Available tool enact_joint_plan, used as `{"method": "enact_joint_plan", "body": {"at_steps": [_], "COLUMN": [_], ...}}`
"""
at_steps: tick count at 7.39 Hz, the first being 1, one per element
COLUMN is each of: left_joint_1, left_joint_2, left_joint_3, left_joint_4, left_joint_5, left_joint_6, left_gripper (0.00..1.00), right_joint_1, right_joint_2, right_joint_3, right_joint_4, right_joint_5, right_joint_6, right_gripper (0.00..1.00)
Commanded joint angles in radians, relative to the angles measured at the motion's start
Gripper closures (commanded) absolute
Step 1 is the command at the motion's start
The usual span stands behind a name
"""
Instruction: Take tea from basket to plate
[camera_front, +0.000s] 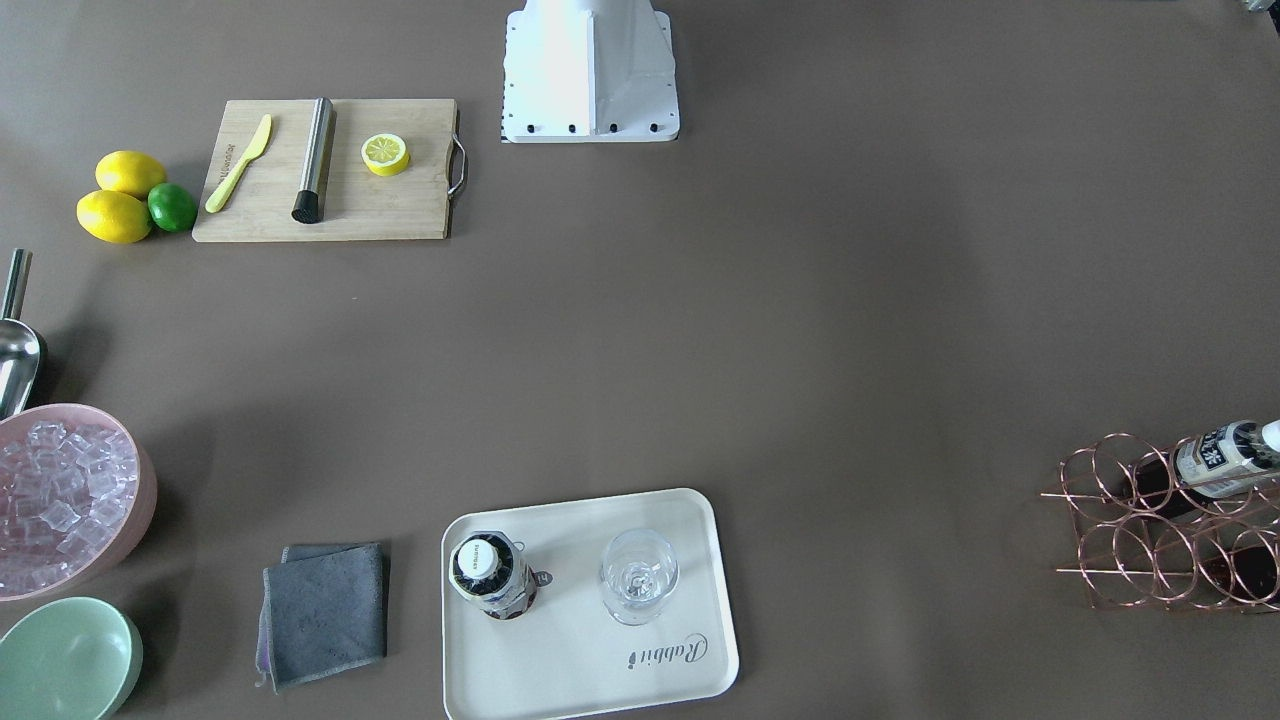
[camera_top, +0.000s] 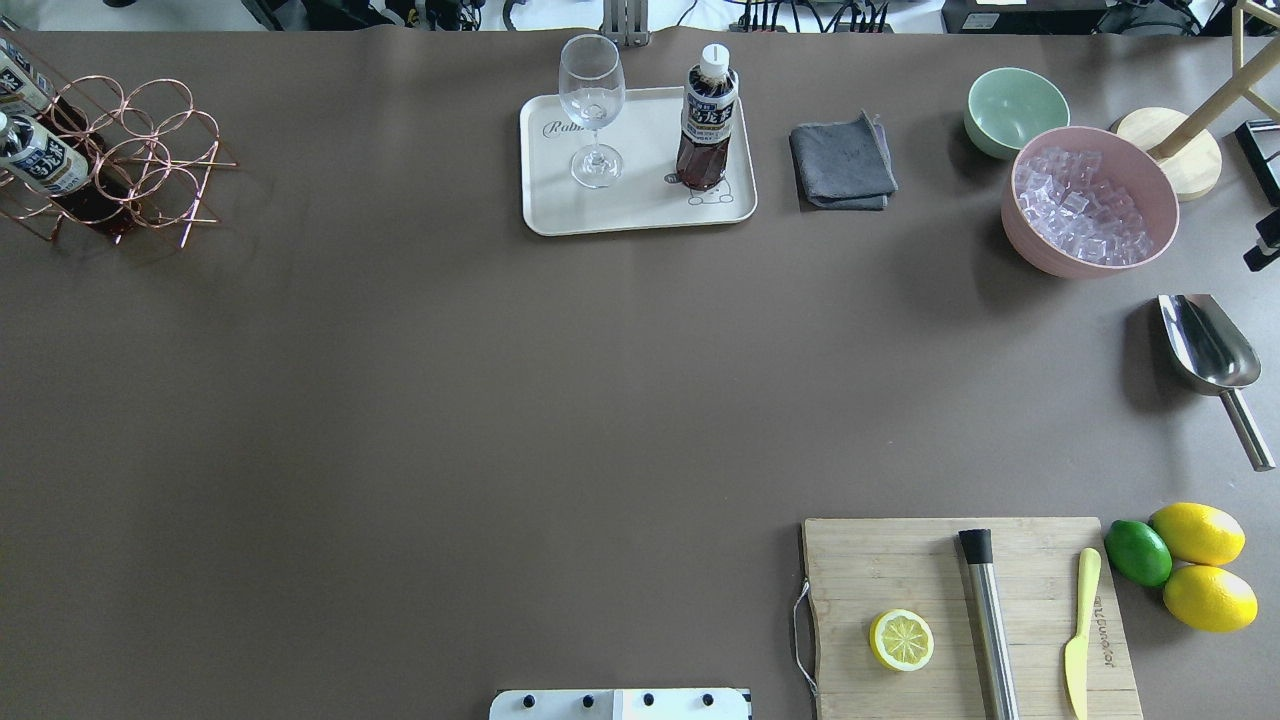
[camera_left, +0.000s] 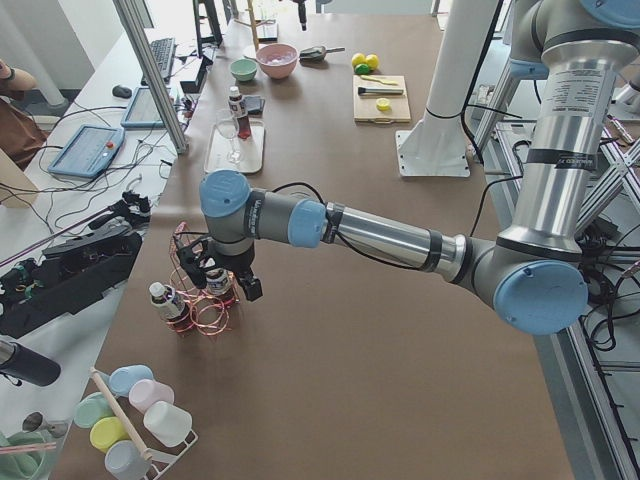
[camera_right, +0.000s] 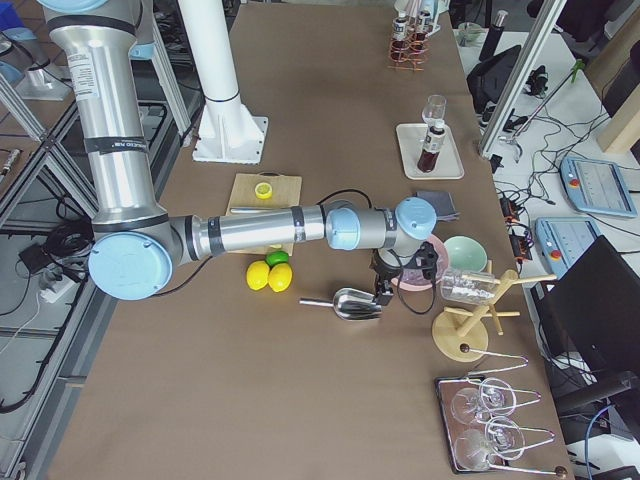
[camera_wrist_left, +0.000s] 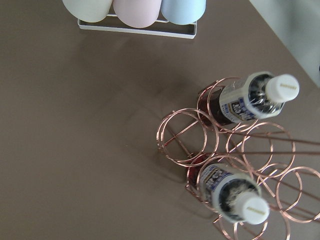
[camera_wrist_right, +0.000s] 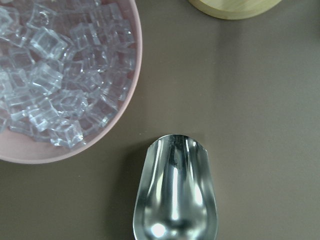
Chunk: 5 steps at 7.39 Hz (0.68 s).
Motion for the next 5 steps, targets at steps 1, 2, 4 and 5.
{"method": "enact_joint_plan", "body": {"at_steps": [1, 2, 4, 5], "left_joint_1": [-0.002, 0.000, 0.012, 0.012], "left_joint_2": [0.107, 0.143, 0.170, 0.217], "left_joint_3": [-0.012, -0.023, -0.015, -0.023], "left_joint_4": [-0.006, -0.011, -0.008, -0.021], "left_joint_5": [0.001, 0.009, 0.049, 0.043], "left_joint_6": [0.419, 0.473, 0.478, 0.497], "left_gripper": [0.03, 0.03, 0.03, 0.03], "right_joint_1": [0.063, 0.079, 0.086, 0.094], "right_joint_2": [-0.045, -0.046, -0.046, -0.046], "right_joint_3": [-0.052, -0.078, -0.111, -0.112], "right_joint_4": [0.007, 0.009, 0.009, 0.009], "right_joint_5": [-0.001, -0.008, -0.033, -0.051], "right_joint_6": [-0.005, -0.010, -0.010, -0.008], "right_gripper": [0.00, 0.00, 0.00, 0.00]}}
